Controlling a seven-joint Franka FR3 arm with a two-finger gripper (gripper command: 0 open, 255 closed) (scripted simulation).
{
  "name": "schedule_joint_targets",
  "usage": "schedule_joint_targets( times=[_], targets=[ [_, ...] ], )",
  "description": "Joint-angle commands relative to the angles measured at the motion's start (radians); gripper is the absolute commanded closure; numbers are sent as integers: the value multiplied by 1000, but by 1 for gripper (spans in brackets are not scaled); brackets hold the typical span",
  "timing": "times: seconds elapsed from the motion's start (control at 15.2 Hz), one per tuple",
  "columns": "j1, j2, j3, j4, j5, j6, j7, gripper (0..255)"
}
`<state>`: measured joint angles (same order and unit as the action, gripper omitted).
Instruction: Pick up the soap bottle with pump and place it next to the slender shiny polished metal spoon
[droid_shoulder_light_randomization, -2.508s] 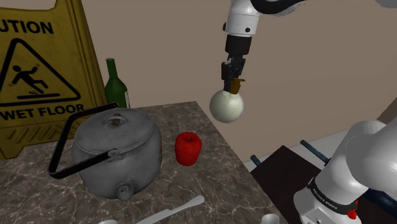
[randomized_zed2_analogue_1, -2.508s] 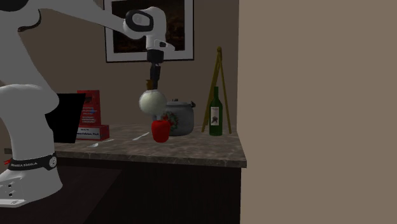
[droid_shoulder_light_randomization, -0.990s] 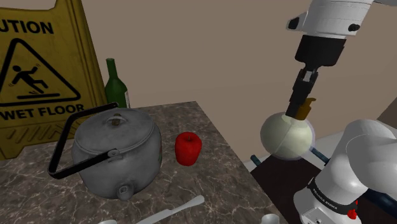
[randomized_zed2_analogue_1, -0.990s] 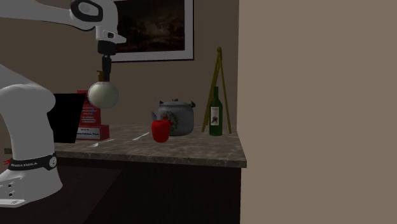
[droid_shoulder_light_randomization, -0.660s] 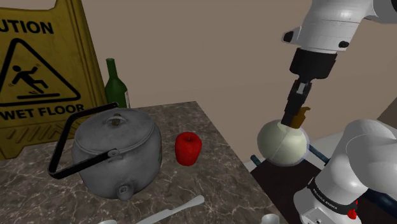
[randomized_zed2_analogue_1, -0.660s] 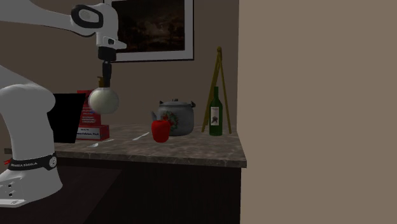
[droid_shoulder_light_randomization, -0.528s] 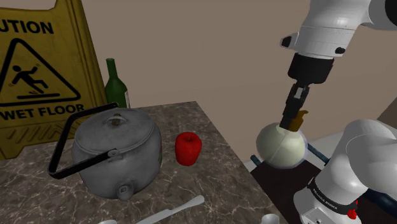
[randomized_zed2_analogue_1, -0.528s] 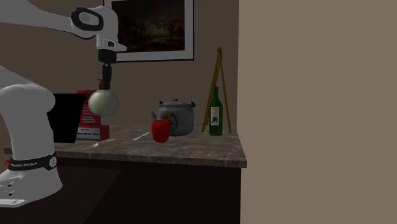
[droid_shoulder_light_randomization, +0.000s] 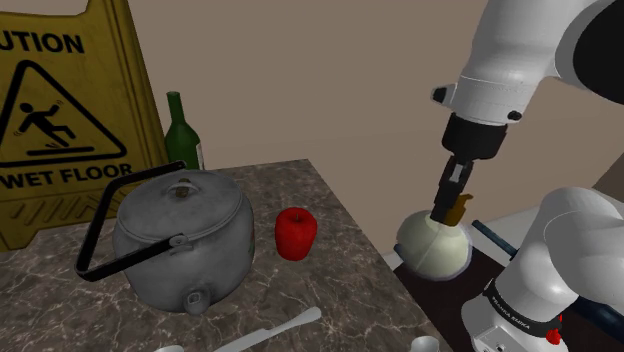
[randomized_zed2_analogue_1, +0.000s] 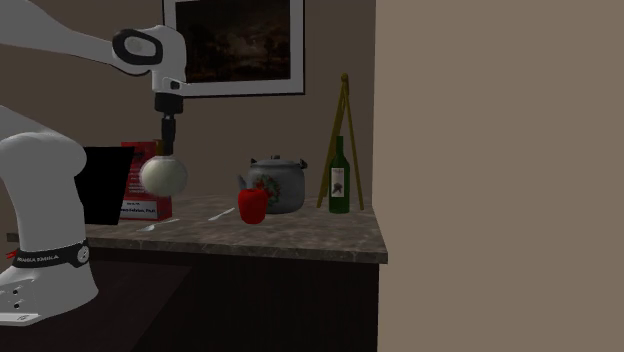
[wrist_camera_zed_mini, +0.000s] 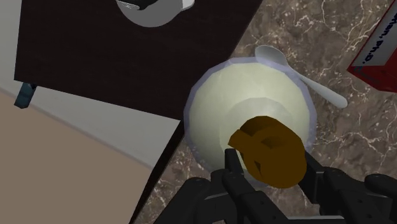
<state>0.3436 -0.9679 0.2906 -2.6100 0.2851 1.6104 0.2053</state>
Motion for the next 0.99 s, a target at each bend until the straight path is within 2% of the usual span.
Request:
schedule_joint_targets(
  times=[0.0, 0.92],
  targets=[
    [2, -3, 5, -28, 5, 26, -3, 255],
    [25, 4, 58, -209, 60, 212, -18, 255]
  ],
)
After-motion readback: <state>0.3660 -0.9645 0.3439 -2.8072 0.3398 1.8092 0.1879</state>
